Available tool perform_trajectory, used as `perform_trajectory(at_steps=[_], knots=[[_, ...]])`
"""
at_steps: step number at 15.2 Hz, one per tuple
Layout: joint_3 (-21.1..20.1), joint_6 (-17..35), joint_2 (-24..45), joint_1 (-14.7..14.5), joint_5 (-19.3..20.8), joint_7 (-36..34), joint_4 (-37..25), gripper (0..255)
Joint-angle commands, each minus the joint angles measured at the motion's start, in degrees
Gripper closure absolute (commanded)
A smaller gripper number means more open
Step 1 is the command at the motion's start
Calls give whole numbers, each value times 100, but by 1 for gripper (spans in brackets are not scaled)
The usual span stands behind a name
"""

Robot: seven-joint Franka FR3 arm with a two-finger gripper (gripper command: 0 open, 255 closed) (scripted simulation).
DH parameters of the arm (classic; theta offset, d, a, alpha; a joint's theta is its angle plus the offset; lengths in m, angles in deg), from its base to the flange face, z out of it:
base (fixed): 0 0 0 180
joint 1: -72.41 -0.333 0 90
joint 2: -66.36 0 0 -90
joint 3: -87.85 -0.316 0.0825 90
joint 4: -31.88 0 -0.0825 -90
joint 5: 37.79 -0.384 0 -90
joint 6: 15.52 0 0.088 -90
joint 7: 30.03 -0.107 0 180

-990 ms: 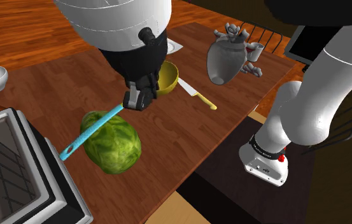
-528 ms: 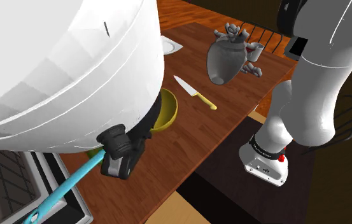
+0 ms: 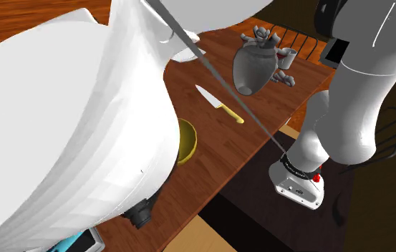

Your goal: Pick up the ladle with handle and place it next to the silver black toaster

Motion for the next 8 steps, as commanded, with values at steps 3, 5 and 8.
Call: perform_trajectory(at_steps=[3,5,8], knots=[[5,329,-66,85,-69,-71,379,255],[9,489,-95,124,-97,-105,563,255],[15,722,-124,171,-127,-159,821,255]])
